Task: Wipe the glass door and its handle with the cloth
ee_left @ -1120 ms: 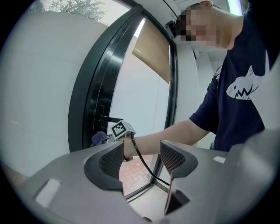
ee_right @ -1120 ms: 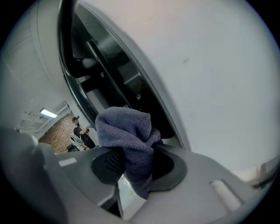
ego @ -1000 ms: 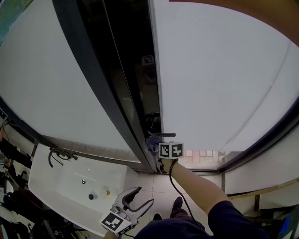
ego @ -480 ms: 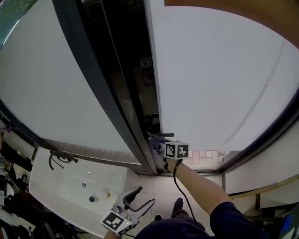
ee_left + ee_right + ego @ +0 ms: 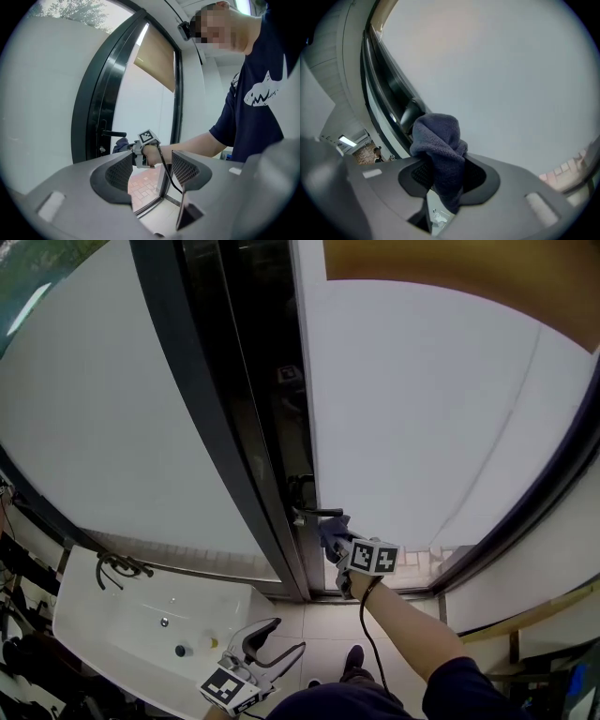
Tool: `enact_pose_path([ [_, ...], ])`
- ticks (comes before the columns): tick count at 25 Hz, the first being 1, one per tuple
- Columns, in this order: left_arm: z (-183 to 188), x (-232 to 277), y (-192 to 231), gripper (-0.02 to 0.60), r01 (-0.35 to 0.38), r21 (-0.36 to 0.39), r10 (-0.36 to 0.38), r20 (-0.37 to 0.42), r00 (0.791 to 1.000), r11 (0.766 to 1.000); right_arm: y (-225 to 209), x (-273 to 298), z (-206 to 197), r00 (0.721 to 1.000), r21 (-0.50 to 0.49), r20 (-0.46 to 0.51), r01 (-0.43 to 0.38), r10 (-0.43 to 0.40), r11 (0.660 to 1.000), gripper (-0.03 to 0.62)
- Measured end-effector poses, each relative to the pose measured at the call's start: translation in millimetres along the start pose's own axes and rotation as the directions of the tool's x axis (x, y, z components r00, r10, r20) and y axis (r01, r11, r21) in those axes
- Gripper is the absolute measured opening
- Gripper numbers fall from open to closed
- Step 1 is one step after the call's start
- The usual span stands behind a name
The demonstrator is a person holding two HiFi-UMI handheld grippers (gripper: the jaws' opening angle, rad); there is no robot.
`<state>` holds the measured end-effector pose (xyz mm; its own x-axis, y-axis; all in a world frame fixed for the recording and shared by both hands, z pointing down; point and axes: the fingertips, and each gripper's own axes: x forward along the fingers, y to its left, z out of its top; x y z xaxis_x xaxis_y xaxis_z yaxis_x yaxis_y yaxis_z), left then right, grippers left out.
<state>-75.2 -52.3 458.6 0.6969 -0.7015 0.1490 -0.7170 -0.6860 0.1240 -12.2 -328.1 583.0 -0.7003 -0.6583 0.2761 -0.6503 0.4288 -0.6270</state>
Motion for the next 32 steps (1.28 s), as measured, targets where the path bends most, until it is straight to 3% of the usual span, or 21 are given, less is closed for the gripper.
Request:
enact_pose_path([
  [9,2,-34,-25,0.259,0.056,0.048,-0.057,0.032,0.998,0.997,87,-152,5,0.980,-0.198,0.170,-0.068,0.102,0.978,0.129],
  [16,-3,-42,-58,0.259,0.156,0.040,-0.157,0.018,0.987,0.987,131,-265,-24,0.966,-0.216,0.229,-0.073,0.123,0.974,0.129],
  [26,-3,-36,-107,0.259,0.232,0.038,-0.233,0.017,0.972,0.972,135,-356,-56,0.968,-0.273,0.248,0.025,0.045,0.962,0.129],
  [32,4,-28,-132,0.259,0.204,0.002,-0.204,0.015,0.979,0.979,130,-380,-63,0.979,-0.296,0.191,-0.006,0.066,0.955,0.129],
])
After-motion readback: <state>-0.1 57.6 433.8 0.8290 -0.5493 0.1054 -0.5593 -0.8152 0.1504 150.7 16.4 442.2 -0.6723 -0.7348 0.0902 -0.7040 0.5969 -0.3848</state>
